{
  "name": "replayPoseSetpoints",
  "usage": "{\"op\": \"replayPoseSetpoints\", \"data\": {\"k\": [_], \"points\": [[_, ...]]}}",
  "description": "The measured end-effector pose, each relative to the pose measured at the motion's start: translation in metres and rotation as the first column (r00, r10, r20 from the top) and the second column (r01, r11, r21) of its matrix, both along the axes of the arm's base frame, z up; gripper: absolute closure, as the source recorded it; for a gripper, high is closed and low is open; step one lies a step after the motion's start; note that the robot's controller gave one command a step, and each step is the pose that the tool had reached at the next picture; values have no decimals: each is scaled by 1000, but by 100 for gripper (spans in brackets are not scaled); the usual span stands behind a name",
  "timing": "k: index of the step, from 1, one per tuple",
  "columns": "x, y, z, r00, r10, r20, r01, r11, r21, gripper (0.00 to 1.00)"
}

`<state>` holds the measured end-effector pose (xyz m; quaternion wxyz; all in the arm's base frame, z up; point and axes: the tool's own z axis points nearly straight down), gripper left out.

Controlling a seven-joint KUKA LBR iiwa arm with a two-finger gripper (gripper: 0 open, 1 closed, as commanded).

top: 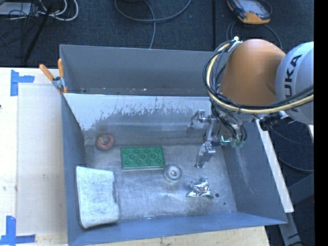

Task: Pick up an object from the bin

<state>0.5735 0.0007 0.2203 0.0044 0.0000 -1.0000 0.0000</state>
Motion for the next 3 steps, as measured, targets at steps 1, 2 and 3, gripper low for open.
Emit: {"op": "replayPoseSetpoints", "data": {"k": [1,2,3], "points": [[24,63,-148,988,-153,17,153,988,2,0],[24,64,-145,988,-152,16,152,988,3,100],[10,80,28,996,87,17,-87,996,1,100]]}}
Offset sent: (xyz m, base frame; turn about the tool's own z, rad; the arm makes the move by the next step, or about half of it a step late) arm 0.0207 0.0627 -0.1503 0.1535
